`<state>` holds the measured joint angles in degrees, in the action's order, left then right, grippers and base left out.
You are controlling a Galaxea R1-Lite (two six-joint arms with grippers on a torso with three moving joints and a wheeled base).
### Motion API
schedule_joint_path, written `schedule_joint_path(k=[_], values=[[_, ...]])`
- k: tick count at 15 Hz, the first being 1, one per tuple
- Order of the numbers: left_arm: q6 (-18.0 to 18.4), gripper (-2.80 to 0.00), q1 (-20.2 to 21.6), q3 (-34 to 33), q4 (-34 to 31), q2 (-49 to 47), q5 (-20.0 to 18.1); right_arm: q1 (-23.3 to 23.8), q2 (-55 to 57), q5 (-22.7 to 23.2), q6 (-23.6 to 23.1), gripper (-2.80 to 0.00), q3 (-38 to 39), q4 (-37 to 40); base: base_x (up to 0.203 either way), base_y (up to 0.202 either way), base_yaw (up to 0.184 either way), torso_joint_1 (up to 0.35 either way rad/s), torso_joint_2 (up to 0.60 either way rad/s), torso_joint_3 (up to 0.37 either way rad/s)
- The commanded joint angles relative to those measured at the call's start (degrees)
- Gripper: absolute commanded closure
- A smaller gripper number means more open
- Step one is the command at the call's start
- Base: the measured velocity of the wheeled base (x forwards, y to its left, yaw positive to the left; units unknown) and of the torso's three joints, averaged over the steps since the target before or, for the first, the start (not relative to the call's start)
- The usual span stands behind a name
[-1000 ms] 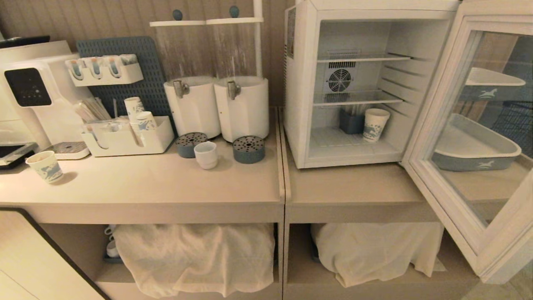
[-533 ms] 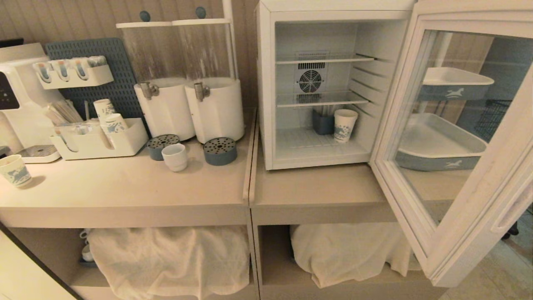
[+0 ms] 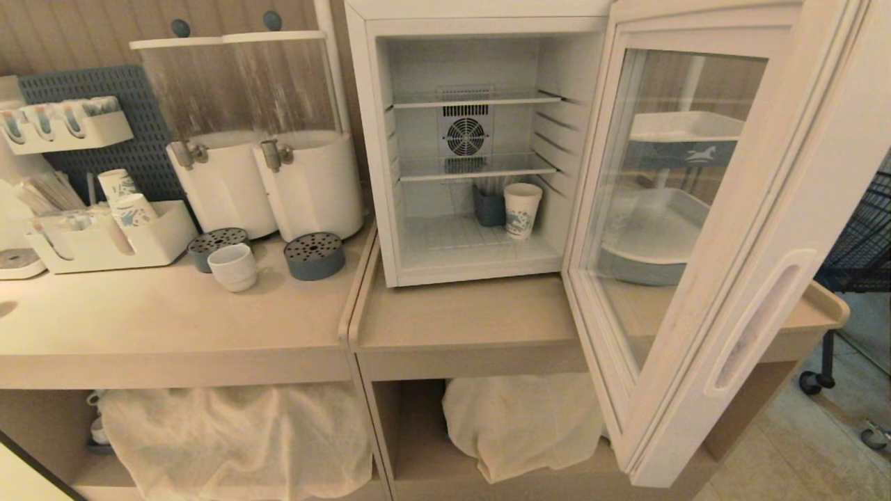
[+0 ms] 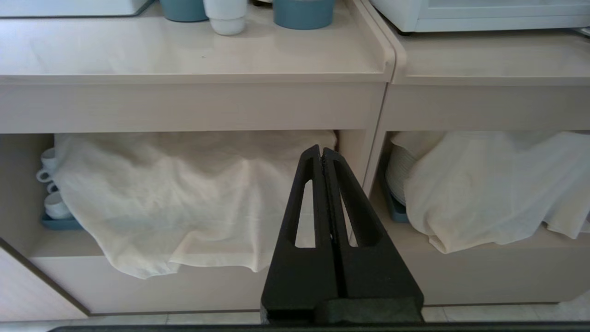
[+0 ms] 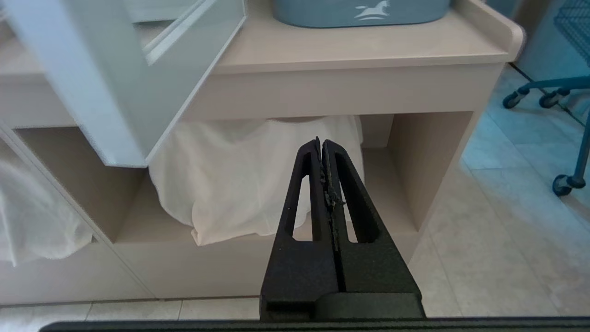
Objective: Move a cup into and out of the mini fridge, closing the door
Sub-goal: Close the freezer door
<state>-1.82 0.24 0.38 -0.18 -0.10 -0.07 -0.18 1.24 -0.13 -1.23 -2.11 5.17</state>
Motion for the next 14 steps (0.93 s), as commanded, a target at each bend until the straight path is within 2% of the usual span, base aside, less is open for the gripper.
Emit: schedule_joint_path(k=[1, 3, 6, 8, 11, 13, 14], values=[[0.0, 0.00, 0.0, 0.0, 0.0, 0.0, 0.0, 0.0, -0.9, -0.3, 1.1, 0.00, -0.5, -0.2, 0.000, -0.062, 0.000, 0.010, 0.01, 0.006], [0.0, 0.00, 0.0, 0.0, 0.0, -0.1, 0.0, 0.0, -1.1, -0.8, 2.8, 0.00, -7.1, -0.2, 0.000, 0.000, 0.000, 0.000, 0.00, 0.000], [0.0, 0.00, 0.0, 0.1, 0.0, -0.1, 0.0, 0.0, 2.0, -2.0, 4.0, 0.00, -28.2, 6.6, 0.000, 0.000, 0.000, 0.000, 0.00, 0.000], [0.0, 0.00, 0.0, 0.0, 0.0, 0.0, 0.0, -1.5, 12.6, -7.1, 6.5, 0.00, -37.6, 7.9, 0.000, 0.000, 0.000, 0.000, 0.00, 0.000], [-0.1, 0.00, 0.0, 0.0, 0.1, -0.1, 0.0, -6.8, 33.1, -16.5, 11.6, 0.00, -41.9, 6.2, 0.000, 0.000, 0.000, 0.000, 0.00, 0.000], [-0.2, 0.00, 0.0, 0.0, 0.1, -0.1, 0.0, -8.1, 45.8, -19.0, 15.4, 0.00, -43.5, 2.9, 0.000, 0.000, 0.000, 0.000, 0.00, 0.000], [-0.2, 0.00, 0.0, 0.0, 0.1, -0.1, 0.0, -7.4, 52.0, -19.0, 16.9, 0.00, -44.2, 0.3, 0.000, 0.000, 0.000, 0.000, 0.00, 0.000]])
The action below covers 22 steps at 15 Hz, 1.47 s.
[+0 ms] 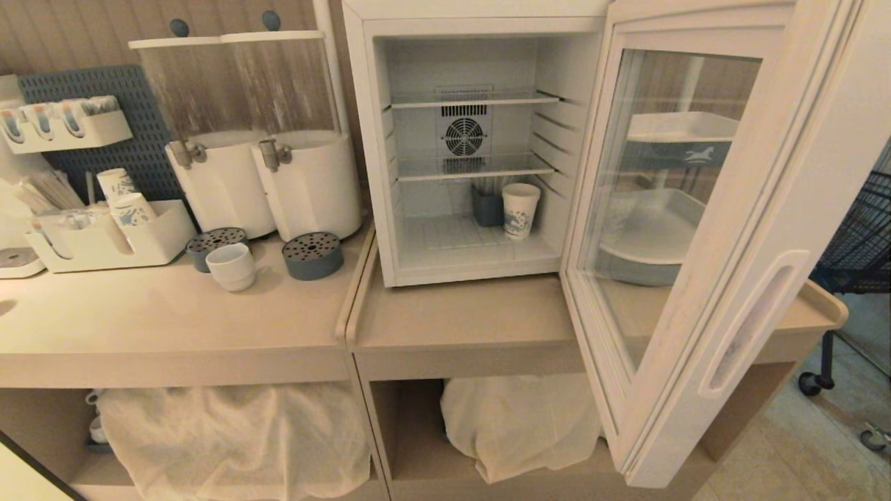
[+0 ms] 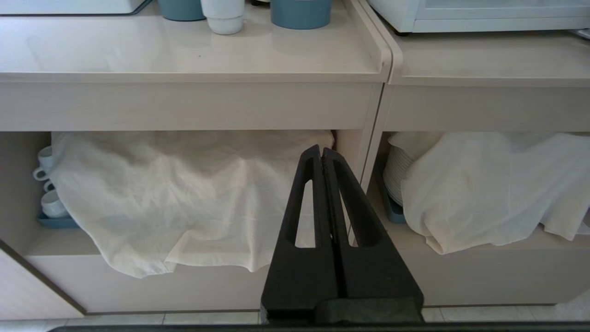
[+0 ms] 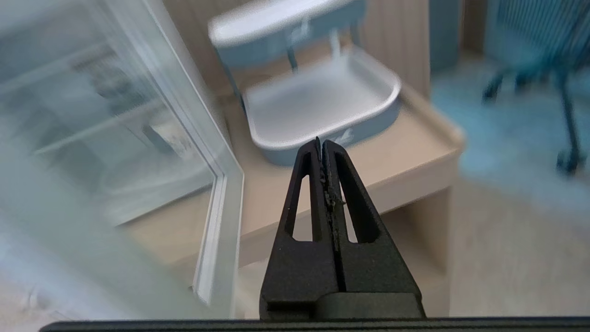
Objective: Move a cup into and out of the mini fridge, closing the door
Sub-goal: Close the freezer door
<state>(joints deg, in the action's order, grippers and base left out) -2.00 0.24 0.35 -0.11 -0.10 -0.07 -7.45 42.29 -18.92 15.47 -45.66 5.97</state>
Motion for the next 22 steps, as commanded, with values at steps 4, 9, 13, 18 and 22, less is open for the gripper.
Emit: schedule_joint_path(k=[4, 9, 13, 18, 22], values=[[0.0, 0.00, 0.0, 0.0, 0.0, -0.1, 0.0, 15.0, 30.4, 22.8, 3.0, 0.00, -5.7, -9.1, 0.000, 0.000, 0.000, 0.000, 0.00, 0.000], [0.0, 0.00, 0.0, 0.0, 0.0, -0.1, 0.0, 27.8, 40.0, 86.4, 2.6, 0.00, -9.2, -16.5, 0.000, 0.000, 0.000, 0.000, 0.00, 0.000], [0.0, 0.00, 0.0, 0.0, 0.0, -0.1, 0.0, 32.2, 48.7, 106.4, 5.2, 0.00, -11.0, -23.3, 0.000, 0.000, 0.000, 0.000, 0.00, 0.000], [0.0, 0.00, 0.0, 0.0, 0.0, -0.1, 0.0, 18.5, 47.0, 106.1, 10.7, 0.00, -11.4, -22.4, 0.000, 0.000, 0.000, 0.000, 0.00, 0.000], [0.0, 0.00, 0.0, 0.0, 0.0, -0.1, 0.0, 5.5, 45.5, 95.8, 16.1, 0.00, -13.6, -22.4, 0.000, 0.000, 0.000, 0.000, 0.00, 0.000]])
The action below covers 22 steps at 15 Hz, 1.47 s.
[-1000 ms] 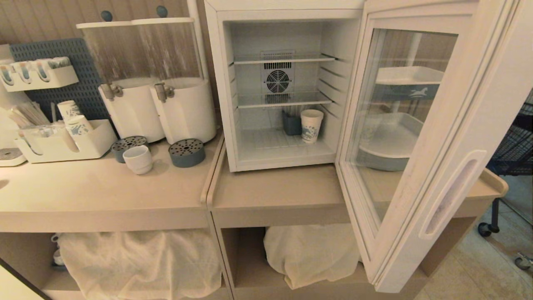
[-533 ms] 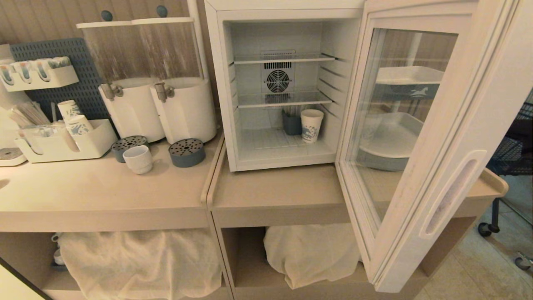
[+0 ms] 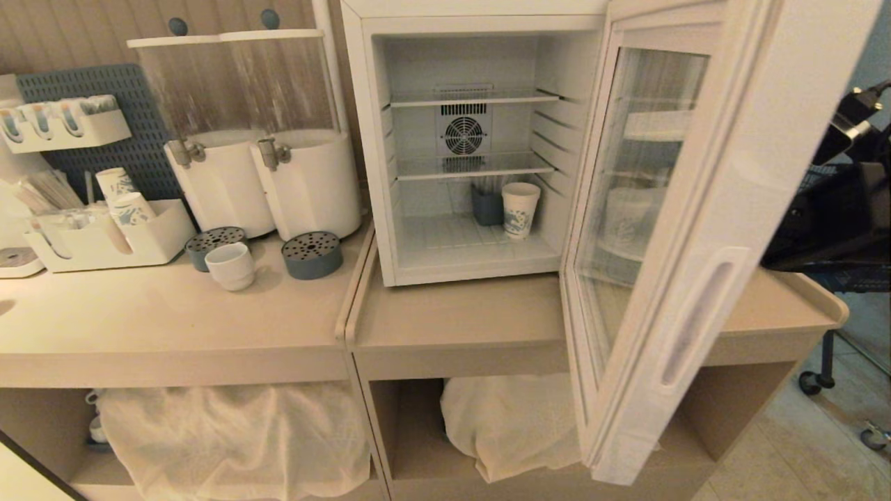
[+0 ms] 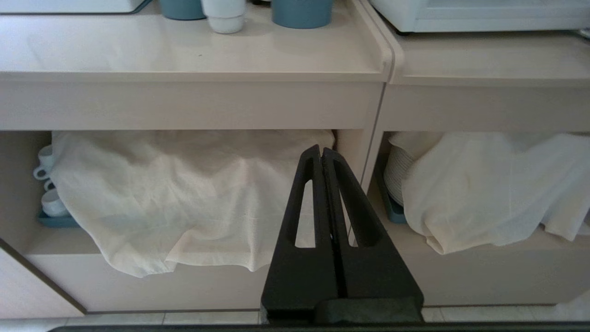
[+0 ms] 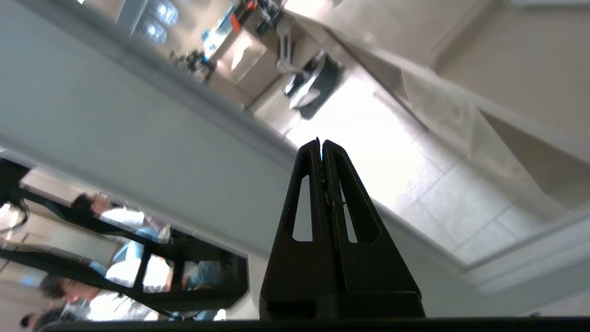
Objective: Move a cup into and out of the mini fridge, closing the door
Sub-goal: Close the freezer door
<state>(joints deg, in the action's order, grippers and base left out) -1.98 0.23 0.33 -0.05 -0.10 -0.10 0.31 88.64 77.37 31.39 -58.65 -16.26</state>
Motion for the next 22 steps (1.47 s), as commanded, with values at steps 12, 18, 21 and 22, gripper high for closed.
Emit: schedule_joint_path(k=[12, 18, 21, 22], values=[[-0.3, 0.00, 0.0, 0.0, 0.1, -0.1, 0.0, -23.2, 21.9, -46.9, 12.3, 0.00, -39.5, 12.0, 0.000, 0.000, 0.000, 0.000, 0.00, 0.000], [-0.3, 0.00, 0.0, 0.0, 0.1, -0.1, 0.0, -28.1, 36.3, -74.5, -9.8, 0.00, -53.6, 21.7, 0.000, 0.000, 0.000, 0.000, 0.00, 0.000], [-0.3, 0.00, 0.0, 0.0, 0.1, -0.1, 0.0, -27.0, 37.3, -80.1, -14.6, 0.00, -53.3, 19.2, 0.000, 0.000, 0.000, 0.000, 0.00, 0.000], [-0.3, 0.00, 0.0, 0.0, 0.1, -0.1, 0.0, -25.8, 36.2, -80.2, -14.5, 0.00, -52.7, 19.3, 0.000, 0.000, 0.000, 0.000, 0.00, 0.000]])
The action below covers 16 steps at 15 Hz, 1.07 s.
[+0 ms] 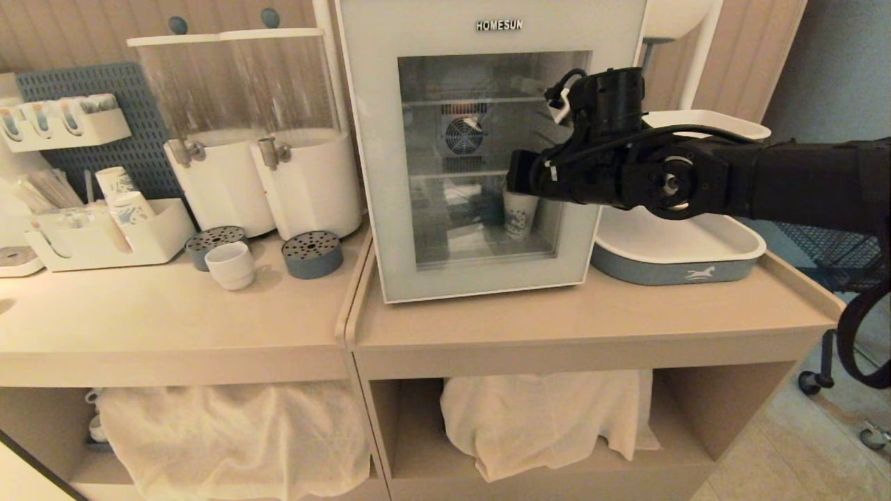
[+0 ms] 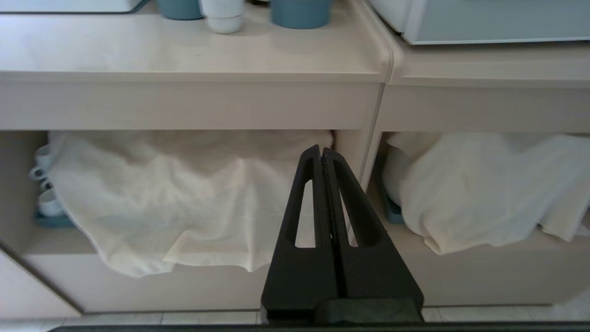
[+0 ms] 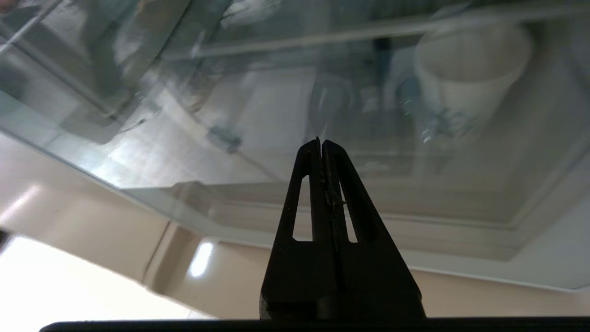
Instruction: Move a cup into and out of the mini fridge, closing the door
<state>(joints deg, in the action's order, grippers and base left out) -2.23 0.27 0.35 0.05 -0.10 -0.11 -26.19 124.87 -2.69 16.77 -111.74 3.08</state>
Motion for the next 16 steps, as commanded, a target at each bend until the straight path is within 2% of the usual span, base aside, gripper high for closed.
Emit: schedule_joint_path(k=[1, 3, 6, 8, 12, 16], values=[[-0.1, 0.00, 0.0, 0.0, 0.0, -0.1, 0.0, 1.2, -0.5, -0.7, 0.0, 0.00, 0.9, 0.0, 0.000, 0.000, 0.000, 0.000, 0.00, 0.000], [-0.1, 0.00, 0.0, 0.0, 0.0, -0.1, 0.0, 2.6, -2.2, -3.8, -0.3, 0.00, 3.3, -0.1, 0.000, 0.000, 0.000, 0.000, 0.00, 0.000], [-0.1, 0.00, 0.0, 0.0, 0.0, -0.1, 0.0, 4.5, -8.0, -4.5, -0.7, 0.00, 11.1, -1.1, 0.000, 0.000, 0.000, 0.000, 0.00, 0.000], [-0.1, 0.00, 0.0, 0.0, 0.0, -0.1, 0.0, 7.5, -15.1, -4.8, -1.1, 0.00, 17.1, -2.3, 0.000, 0.000, 0.000, 0.000, 0.00, 0.000], [-0.1, 0.00, 0.0, 0.0, 0.0, -0.1, 0.0, 14.6, -38.1, -7.9, -0.9, 0.00, 32.6, -2.5, 0.000, 0.000, 0.000, 0.000, 0.00, 0.000], [-0.1, 0.00, 0.0, 0.0, 0.0, -0.1, 0.0, 17.5, -65.5, -15.9, -0.6, 0.00, 46.9, 2.1, 0.000, 0.000, 0.000, 0.000, 0.00, 0.000]])
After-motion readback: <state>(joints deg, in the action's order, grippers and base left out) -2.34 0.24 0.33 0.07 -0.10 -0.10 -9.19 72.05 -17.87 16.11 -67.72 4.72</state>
